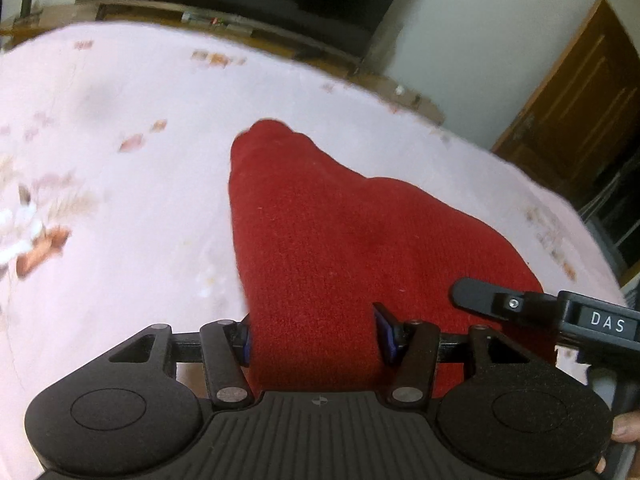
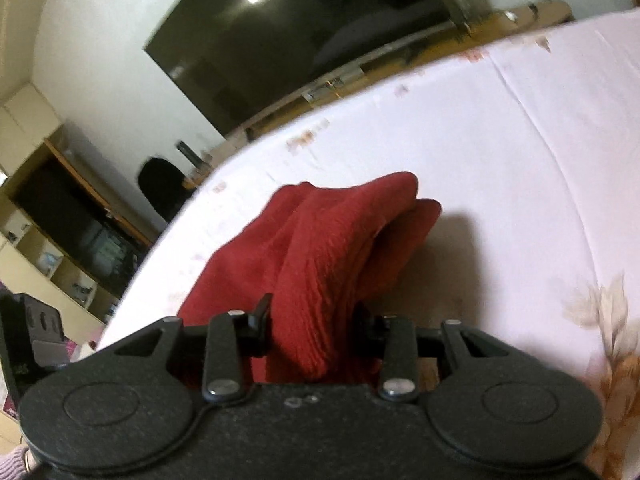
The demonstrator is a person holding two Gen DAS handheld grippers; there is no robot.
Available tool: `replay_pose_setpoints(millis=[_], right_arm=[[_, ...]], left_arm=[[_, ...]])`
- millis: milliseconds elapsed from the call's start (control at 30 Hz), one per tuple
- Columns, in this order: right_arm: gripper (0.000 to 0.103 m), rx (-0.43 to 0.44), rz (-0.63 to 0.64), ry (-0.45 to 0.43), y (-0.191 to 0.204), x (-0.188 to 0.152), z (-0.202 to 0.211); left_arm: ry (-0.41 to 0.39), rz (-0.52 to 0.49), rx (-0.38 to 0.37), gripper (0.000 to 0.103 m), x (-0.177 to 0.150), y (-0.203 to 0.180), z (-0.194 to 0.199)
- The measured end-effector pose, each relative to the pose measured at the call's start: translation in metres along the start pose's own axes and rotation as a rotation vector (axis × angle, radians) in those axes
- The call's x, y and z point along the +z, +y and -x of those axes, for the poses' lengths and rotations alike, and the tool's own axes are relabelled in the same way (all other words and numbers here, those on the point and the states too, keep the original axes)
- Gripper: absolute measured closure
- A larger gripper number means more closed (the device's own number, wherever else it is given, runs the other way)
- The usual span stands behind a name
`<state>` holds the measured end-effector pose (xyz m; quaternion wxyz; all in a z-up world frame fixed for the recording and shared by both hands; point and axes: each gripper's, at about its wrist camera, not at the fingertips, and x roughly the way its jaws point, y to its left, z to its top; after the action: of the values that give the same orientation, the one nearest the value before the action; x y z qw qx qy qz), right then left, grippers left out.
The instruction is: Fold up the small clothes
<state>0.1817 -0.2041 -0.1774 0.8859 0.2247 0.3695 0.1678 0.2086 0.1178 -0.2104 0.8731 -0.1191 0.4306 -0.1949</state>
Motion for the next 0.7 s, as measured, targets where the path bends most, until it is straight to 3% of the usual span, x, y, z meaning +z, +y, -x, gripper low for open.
replay_pose_setpoints(millis=[100,167,200,333,467,600,700], right_arm=[[0.053,-0.100,0.007,0.014,-0.007,-0.009,-0.004],[0.039,-0.179,0.014,-0.016,-0.011,-0.010,0.002],[0.038,-0.212,0.020,-0.035,-0.012,-0.009,0.008],[0.058,-0.286,0.053,-0.096,0.005,-0.007,0.034],[0.059,-0.272,0.161,-0.159,0.039,-0.017,0.057],[0.060,-0.222,0.220,-0.101,0.058,-0.043,0.057],[0.062,-0.266,0.244,-0.027,0.050,-0.058,0.041]], left_arm=[[-0.013,-0.010,0.012,0.040,-0.008,0.004,-0.004],[-0.017,-0.030,0.029,0.039,-0.007,0.002,0.001],[-0.020,-0.032,0.034,0.039,-0.008,0.000,0.006],[-0.092,-0.089,0.067,0.039,-0.002,-0.009,0.035],[-0.128,-0.147,0.040,0.039,-0.004,-0.021,0.064],[-0.071,-0.192,0.031,0.039,-0.026,-0.028,0.058],[-0.017,-0.195,0.064,0.039,-0.035,-0.024,0.041]])
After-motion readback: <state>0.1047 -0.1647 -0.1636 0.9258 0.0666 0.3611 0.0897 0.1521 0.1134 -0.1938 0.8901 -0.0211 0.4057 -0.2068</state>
